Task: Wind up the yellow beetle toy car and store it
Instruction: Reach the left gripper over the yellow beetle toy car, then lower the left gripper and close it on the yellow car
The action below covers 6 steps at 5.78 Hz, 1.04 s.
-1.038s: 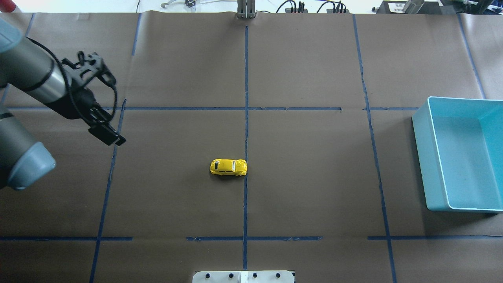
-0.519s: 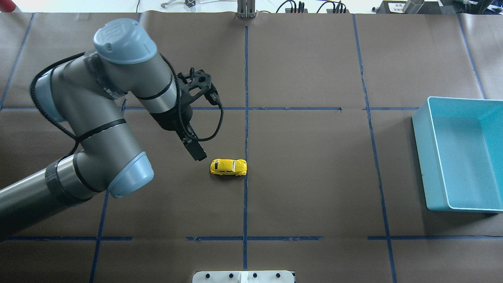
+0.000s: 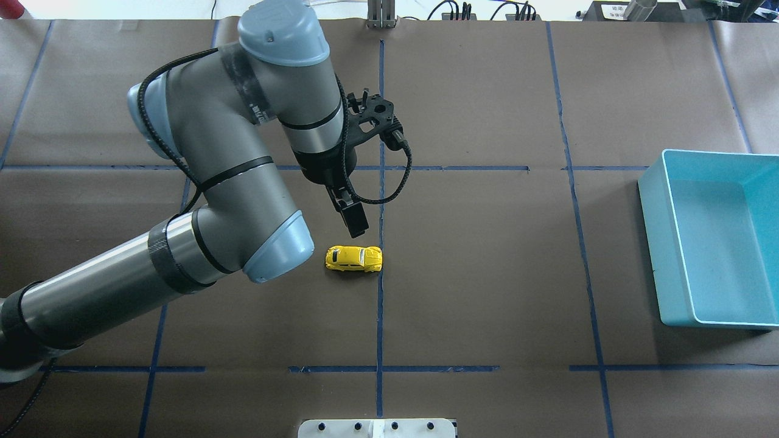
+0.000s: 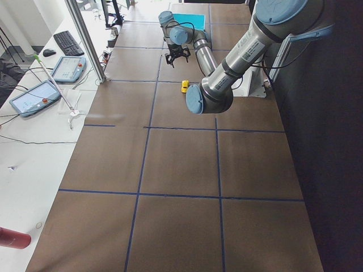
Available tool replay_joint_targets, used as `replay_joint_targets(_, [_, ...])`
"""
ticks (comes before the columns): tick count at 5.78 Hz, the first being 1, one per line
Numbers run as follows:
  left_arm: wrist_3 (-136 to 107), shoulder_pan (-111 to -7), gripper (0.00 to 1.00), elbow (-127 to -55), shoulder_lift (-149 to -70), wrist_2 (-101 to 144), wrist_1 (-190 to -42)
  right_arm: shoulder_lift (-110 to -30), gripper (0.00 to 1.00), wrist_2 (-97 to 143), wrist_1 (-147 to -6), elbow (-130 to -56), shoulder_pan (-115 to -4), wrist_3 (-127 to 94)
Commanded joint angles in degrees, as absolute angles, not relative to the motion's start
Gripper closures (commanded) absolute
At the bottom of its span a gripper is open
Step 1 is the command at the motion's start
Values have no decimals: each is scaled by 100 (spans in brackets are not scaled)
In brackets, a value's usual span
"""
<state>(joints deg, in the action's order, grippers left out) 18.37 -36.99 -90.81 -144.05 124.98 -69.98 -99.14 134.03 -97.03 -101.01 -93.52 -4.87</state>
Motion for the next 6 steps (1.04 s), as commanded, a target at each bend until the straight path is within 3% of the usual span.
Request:
replay_joint_targets(1, [2733,-3072,0,-8756,-14816,11126,-6619,-9914,0,13403,-9703,-10099,-9352,-492])
replay_joint_targets(6, [2294,-2628,0,-7701,-14775,10424,-7732,-9914,0,13403,-9703,-10090,-9352,-483])
